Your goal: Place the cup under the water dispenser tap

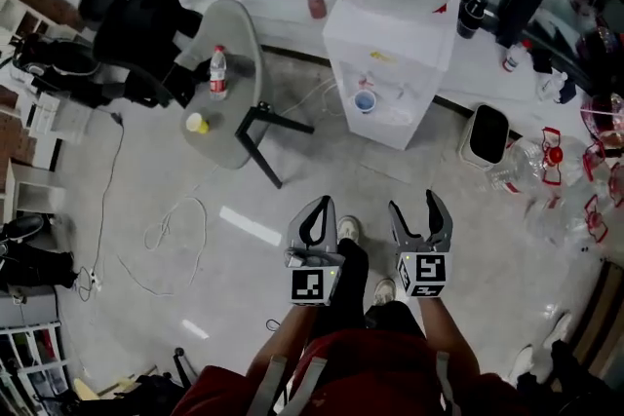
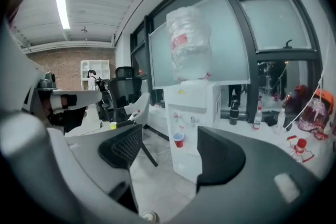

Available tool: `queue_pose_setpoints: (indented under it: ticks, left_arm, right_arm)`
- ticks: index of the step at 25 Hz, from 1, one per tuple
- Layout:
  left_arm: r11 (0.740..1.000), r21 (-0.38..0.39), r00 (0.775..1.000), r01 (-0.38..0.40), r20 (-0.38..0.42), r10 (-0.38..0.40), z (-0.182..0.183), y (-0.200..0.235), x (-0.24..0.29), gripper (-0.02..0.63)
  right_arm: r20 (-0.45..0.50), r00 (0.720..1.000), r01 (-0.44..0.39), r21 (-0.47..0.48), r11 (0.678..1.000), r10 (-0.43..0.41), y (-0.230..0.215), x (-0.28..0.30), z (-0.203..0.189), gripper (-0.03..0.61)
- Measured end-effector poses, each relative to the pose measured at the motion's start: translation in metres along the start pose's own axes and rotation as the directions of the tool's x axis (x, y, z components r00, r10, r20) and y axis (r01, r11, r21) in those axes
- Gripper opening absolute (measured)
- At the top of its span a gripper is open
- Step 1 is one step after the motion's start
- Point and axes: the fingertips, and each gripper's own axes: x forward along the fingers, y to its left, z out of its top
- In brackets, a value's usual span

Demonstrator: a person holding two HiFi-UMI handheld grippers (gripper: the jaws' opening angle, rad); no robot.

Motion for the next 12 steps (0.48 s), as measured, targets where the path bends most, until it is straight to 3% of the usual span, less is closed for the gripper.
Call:
queue_pose_setpoints:
  ticks: [5, 12]
  left_arm:
    - [0.998, 0.067, 0.995, -0.009, 0.102, 0.002, 0.073, -0.020, -0.046, -0.001]
    - [0.995, 0.098, 0.982, -0.034, 0.186, 0.015, 0.149, -0.048, -0.126, -0.001]
  right_arm:
    - [0.113, 0.993, 0.030, -0.080, 0.996, -0.021, -0.007, -0.065, 0.069, 0.325]
    - [0.206, 0.978, 0.035, -0.077, 0.996, -0.019, -0.013, -0.157, 0.142, 0.324]
